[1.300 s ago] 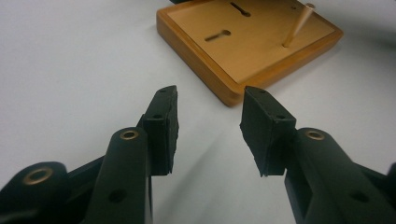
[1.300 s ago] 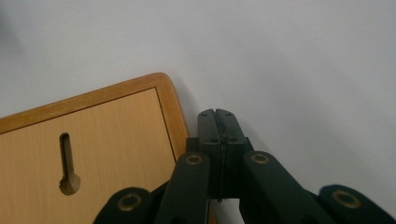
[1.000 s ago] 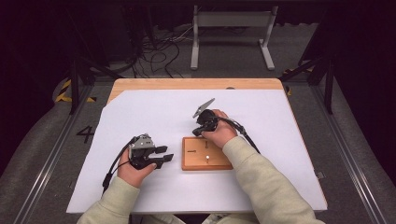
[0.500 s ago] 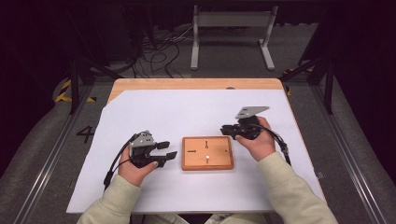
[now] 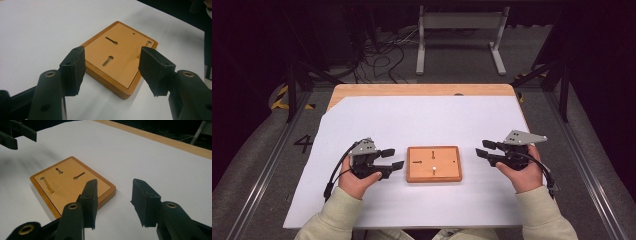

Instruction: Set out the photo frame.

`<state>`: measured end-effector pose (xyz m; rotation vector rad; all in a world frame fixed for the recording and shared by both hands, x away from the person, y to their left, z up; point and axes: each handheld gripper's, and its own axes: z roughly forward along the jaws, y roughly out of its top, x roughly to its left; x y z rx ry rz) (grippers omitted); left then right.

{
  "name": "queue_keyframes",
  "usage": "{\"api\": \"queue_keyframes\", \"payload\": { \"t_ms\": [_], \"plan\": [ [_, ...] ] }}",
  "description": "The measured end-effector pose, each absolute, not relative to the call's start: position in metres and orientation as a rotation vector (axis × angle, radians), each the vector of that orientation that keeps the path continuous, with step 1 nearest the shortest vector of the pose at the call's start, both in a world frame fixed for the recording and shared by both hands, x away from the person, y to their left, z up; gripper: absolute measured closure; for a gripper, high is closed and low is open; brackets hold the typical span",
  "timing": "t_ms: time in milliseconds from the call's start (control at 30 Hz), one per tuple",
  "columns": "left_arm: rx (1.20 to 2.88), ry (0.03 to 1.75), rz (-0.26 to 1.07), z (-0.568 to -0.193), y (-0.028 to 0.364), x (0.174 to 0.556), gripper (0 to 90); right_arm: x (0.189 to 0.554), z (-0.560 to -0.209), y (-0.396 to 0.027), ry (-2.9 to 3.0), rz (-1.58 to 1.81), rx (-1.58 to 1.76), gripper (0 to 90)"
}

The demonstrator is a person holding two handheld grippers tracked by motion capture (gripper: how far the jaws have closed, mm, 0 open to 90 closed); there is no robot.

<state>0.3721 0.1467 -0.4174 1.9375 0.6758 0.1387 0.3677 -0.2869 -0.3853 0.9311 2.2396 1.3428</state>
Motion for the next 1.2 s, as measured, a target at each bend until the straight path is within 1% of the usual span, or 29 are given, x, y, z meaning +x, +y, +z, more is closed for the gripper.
{"api": "queue_keyframes", "payload": {
  "t_ms": [133,233,400,533,700,767,833,967,1200],
  "plan": [
    [1.936,0.659,0.122,-0.417,0.140,0.373,36.5,0.365,-0.383,-0.293,2.222,1.348,0.945,52.8],
    [1.919,0.666,0.117,-0.417,0.132,0.372,37.4,0.364,-0.383,-0.295,2.215,1.346,0.956,51.9],
    [1.929,0.614,0.114,-0.416,0.115,0.373,37.0,0.361,-0.382,-0.298,2.205,1.355,0.954,51.3],
    [1.913,0.543,0.049,-0.422,0.100,0.375,30.8,0.360,-0.381,-0.301,2.195,1.363,0.962,51.0],
    [1.937,0.548,0.063,-0.430,0.087,0.375,31.9,0.360,-0.383,-0.304,2.190,1.361,0.979,50.9],
    [1.956,0.552,0.074,-0.434,0.080,0.374,33.9,0.360,-0.384,-0.305,2.188,1.361,0.993,50.9],
    [1.962,0.558,0.068,-0.437,0.077,0.374,42.6,0.360,-0.385,-0.305,2.191,1.362,0.990,50.7],
    [1.973,0.563,0.077,-0.440,0.072,0.373,50.2,0.360,-0.387,-0.302,2.200,1.362,0.992,50.3],
    [2.008,0.511,0.065,-0.449,0.058,0.373,56.1,0.359,-0.388,-0.302,2.199,1.366,0.997,50.1]
  ]
}}
